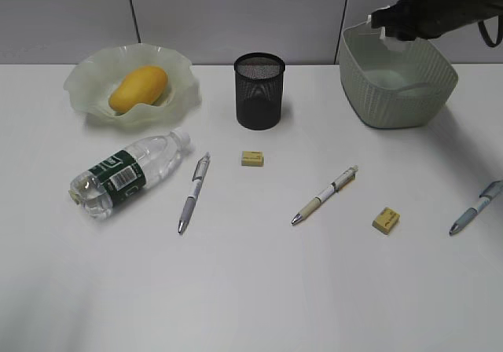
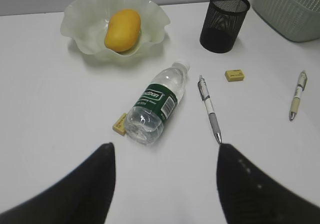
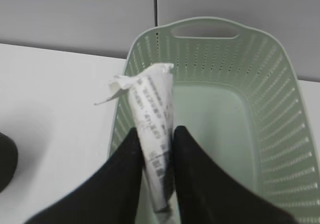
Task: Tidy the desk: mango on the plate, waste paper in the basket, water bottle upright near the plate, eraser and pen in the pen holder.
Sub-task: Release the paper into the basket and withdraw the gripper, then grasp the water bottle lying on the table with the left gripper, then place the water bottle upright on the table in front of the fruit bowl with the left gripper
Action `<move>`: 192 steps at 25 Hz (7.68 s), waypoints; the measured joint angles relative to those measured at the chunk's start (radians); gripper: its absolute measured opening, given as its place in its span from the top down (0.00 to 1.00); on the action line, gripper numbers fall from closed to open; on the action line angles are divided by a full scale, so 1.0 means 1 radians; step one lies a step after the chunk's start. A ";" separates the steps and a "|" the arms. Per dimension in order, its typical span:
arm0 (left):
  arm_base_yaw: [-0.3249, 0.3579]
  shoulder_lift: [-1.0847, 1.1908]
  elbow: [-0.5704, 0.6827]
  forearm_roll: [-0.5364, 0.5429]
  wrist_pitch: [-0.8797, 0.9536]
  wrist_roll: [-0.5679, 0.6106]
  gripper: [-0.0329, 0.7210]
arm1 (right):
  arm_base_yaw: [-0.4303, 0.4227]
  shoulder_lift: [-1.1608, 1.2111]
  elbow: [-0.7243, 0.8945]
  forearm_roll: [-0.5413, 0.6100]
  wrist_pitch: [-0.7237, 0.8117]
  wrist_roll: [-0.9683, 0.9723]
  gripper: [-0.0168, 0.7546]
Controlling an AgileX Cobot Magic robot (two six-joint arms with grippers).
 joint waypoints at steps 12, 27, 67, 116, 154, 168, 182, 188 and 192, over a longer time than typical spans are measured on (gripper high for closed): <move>0.000 0.000 0.000 0.000 0.000 0.000 0.32 | -0.003 0.009 -0.027 -0.010 0.031 0.000 0.16; 0.000 0.000 0.000 0.000 0.000 0.000 0.32 | -0.003 -0.177 -0.031 -0.010 0.648 0.031 0.24; 0.000 0.000 0.000 0.008 -0.177 0.000 0.32 | -0.003 -1.814 0.837 -0.088 0.864 0.248 0.30; -0.203 1.622 -1.167 0.225 0.532 0.142 0.16 | -0.003 -1.979 0.961 -0.092 0.988 0.248 0.32; -0.210 1.721 -1.375 0.276 0.609 0.087 0.30 | -0.003 -1.979 0.961 -0.092 0.988 0.248 0.32; -0.080 1.365 -1.282 0.108 0.558 0.078 0.30 | -0.003 -1.979 0.961 -0.093 0.988 0.248 0.32; 0.024 0.765 -0.306 -0.061 -0.569 0.077 0.30 | -0.003 -1.979 0.961 -0.093 0.988 0.248 0.32; 0.024 0.726 -0.070 -0.171 -1.021 0.077 0.30 | -0.003 -1.979 0.961 -0.092 0.988 0.248 0.32; 0.024 0.779 -0.060 -0.171 -1.113 0.077 0.30 | -0.003 -1.979 0.961 -0.092 0.988 0.248 0.32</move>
